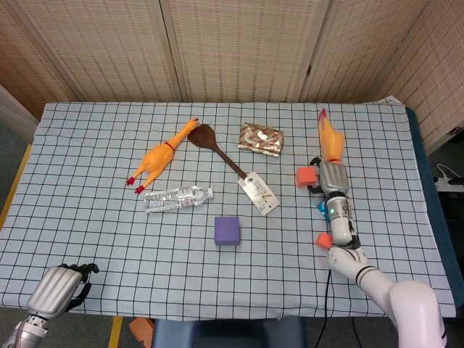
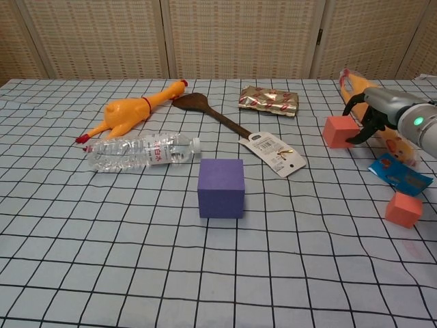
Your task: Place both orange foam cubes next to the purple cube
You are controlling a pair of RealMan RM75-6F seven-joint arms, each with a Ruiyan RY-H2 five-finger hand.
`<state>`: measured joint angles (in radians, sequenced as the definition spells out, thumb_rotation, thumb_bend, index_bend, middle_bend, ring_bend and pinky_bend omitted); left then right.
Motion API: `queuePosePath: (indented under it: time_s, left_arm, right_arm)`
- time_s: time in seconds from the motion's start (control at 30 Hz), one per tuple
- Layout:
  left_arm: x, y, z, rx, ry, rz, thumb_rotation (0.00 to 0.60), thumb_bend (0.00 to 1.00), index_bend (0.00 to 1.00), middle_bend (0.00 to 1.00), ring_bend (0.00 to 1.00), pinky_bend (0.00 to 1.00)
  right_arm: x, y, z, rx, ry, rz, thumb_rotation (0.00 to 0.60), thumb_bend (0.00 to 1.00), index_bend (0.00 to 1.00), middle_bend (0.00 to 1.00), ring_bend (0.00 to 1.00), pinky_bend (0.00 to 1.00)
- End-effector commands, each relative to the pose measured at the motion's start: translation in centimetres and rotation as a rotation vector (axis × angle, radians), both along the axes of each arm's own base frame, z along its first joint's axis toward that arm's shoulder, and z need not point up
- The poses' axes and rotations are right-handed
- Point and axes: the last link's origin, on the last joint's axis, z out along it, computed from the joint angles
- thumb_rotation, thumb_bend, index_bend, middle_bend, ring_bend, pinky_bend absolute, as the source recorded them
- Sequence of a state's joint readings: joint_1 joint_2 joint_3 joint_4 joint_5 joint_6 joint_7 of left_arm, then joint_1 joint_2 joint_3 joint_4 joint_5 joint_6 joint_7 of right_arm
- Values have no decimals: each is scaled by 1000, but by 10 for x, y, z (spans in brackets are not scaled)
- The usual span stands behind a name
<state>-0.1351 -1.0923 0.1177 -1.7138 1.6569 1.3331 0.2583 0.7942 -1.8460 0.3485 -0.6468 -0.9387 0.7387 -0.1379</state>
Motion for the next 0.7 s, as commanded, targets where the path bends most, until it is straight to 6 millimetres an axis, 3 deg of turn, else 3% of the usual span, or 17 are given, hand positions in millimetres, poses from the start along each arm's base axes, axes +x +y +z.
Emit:
queuePosePath:
  time_s: [0.03, 0.23, 0.5, 0.7]
  left_arm:
    - [0, 0, 0, 0, -1, -1, 600, 497, 396, 523, 570, 596]
    - [0, 0, 0, -1, 0, -3, 600, 497, 396, 524, 569, 596]
    - [1, 0, 0, -1, 0, -4, 600, 497, 396, 524, 569, 596]
    - [0, 0, -1, -5, 7, -7, 600, 497, 396, 523, 569, 596]
  right_arm:
    - [2, 1, -3, 7, -11, 5, 600, 118, 333, 943, 797, 855]
    - [4, 3, -6, 2, -10, 31, 600, 118, 411, 955, 810, 870]
    - [6, 6, -7, -28, -28, 66, 600, 118, 631, 973, 829, 895]
    - [22, 25, -10, 11, -121, 145, 600, 118, 669, 979, 836, 901]
